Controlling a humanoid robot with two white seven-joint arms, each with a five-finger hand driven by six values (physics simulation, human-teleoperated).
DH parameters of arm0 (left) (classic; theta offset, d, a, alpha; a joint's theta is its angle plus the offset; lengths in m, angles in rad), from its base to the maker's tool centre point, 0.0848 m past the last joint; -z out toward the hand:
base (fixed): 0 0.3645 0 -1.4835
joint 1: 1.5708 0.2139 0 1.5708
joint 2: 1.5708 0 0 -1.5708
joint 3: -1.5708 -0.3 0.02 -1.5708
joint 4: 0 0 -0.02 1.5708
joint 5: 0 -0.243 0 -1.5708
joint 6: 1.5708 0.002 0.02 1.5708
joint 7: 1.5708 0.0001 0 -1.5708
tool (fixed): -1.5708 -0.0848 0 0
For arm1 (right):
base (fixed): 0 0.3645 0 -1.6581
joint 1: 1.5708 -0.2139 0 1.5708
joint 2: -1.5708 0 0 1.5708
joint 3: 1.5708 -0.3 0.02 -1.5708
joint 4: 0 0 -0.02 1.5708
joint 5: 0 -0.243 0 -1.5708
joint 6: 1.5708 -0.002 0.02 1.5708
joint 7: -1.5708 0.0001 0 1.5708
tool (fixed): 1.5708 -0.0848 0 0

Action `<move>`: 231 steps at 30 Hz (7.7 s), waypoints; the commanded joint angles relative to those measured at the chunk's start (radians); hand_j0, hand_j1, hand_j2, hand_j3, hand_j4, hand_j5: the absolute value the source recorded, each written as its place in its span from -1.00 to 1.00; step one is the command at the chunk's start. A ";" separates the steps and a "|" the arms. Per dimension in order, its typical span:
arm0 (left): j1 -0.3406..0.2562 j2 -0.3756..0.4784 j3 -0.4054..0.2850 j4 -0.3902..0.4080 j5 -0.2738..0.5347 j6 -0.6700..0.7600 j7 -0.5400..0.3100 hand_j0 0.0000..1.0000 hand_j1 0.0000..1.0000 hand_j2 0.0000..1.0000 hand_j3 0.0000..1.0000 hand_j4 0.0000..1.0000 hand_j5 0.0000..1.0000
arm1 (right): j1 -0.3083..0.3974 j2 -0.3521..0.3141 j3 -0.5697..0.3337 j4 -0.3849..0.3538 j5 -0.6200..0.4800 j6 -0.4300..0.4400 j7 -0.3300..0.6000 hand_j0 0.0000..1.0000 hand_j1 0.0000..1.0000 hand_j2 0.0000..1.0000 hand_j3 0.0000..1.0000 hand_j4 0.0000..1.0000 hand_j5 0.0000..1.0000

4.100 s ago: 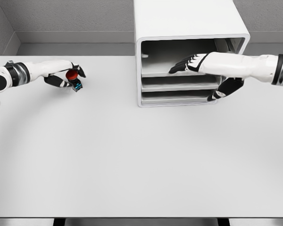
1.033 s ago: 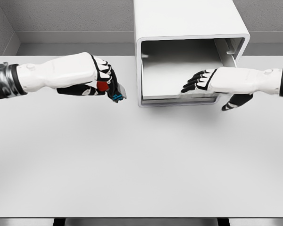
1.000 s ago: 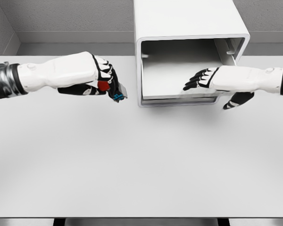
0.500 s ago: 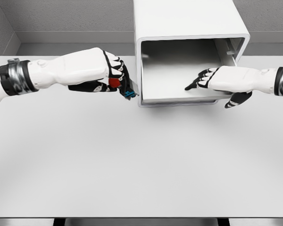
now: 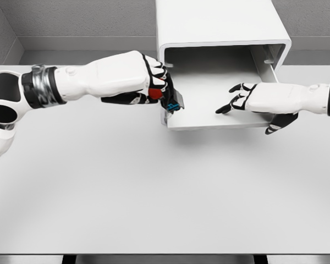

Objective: Slide open multi-storey tabletop storage cabinets and put open load switch and slide close multi-storey tabletop storage cabinets

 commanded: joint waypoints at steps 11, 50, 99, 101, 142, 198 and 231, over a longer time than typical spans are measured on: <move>-0.006 -0.044 -0.002 0.004 -0.008 0.002 0.001 -0.21 -0.21 -0.21 -0.21 -0.21 -0.21 | 0.002 -0.054 -0.027 -0.009 -0.023 -0.059 -0.032 1.00 1.00 1.00 1.00 1.00 1.00; -0.080 -0.415 -0.027 0.294 -0.413 0.002 0.001 0.54 0.54 0.54 0.54 0.54 0.54 | 0.025 -0.276 -0.073 0.055 -0.333 -0.084 -0.032 1.00 1.00 1.00 1.00 1.00 1.00; 0.029 0.397 -0.034 -0.036 0.352 0.002 0.001 1.00 1.00 1.00 1.00 1.00 1.00 | 0.146 -0.124 -0.090 0.032 -0.334 -0.084 -0.080 1.00 1.00 1.00 1.00 1.00 1.00; 0.029 0.397 -0.034 -0.036 0.354 0.002 0.001 1.00 1.00 1.00 1.00 1.00 1.00 | 0.155 -0.115 -0.090 0.032 -0.334 -0.084 -0.081 1.00 1.00 1.00 1.00 1.00 1.00; 0.031 0.397 -0.027 -0.041 0.351 0.002 0.001 1.00 1.00 1.00 1.00 1.00 1.00 | 0.164 -0.002 -0.099 0.147 -0.267 -0.084 -0.108 1.00 1.00 1.00 1.00 1.00 1.00; 0.032 0.400 -0.025 -0.039 0.348 0.002 0.001 1.00 1.00 1.00 1.00 1.00 1.00 | 0.057 0.117 -0.133 0.427 -0.166 -0.084 -0.101 1.00 1.00 1.00 1.00 1.00 1.00; 0.035 0.400 -0.025 -0.035 0.348 0.002 0.001 1.00 1.00 1.00 1.00 1.00 1.00 | 0.066 0.063 -0.130 0.310 -0.167 -0.084 -0.091 1.00 1.00 1.00 1.00 1.00 1.00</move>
